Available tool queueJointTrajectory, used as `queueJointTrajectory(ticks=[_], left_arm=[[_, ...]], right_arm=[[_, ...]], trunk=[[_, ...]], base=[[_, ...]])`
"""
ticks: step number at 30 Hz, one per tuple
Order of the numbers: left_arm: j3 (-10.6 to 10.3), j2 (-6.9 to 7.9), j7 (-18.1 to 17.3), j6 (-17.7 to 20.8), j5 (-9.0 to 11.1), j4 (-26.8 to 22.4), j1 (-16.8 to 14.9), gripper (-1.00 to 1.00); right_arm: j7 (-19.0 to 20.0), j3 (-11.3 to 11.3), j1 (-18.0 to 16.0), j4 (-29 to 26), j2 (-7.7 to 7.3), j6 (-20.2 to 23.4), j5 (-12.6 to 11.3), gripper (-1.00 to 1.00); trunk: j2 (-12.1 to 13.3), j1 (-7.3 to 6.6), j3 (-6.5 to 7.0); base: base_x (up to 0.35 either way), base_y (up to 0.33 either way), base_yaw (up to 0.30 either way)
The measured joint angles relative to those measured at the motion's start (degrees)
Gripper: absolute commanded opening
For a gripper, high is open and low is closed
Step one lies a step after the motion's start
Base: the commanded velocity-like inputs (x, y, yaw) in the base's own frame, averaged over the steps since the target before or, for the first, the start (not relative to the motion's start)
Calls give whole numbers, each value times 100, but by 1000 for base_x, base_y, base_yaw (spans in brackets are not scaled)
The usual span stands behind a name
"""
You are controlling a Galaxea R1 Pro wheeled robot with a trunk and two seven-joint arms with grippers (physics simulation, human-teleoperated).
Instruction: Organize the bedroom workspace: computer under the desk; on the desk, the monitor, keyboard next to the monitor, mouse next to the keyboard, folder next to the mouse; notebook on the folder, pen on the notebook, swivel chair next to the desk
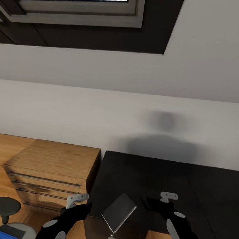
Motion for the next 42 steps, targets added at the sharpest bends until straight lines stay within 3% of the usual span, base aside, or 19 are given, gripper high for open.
queueJointTrajectory(ticks=[8, 9, 16, 21, 26, 32, 42], left_arm=[[150, 5, -6, 0, 7, -8, 0, 100], [248, 4, -6, 5, 6, -8, 0, 100], [368, -3, -7, 9, 12, -8, 0, 100], [384, -11, -7, 9, 20, -8, 0, 100], [391, -13, -7, 9, 50, -8, 0, 100], [387, -8, -7, 9, 147, -8, 0, 100], [507, -9, -7, 9, 179, -8, 0, 100]], right_arm=[[100, 5, -10, 188, 0, -7, 8, 100], [114, 4, -95, 520, 0, -14, 11, 100], [124, 26, -417, 1260, 7, -340, 17, 100], [125, 33, -454, 1349, 12, -369, 36, 100], [146, 50, -464, 1387, 30, -379, 265, 100], [321, 53, -476, 1539, 36, -397, 369, 100], [358, 48, -484, 1607, 28, -521, 511, 100]], trunk=[[-1, -2, 0], [1, -1, 0], [1, 0, 0], [0, 0, 0], [0, 0, 0], [0, 0, 0], [-401, 220, -180]], base=[[60, 0, 0], [125, 0, 0], [31, 0, 0], [2, 0, 0], [0, 0, 0], [0, 0, 0], [0, 0, 0]])
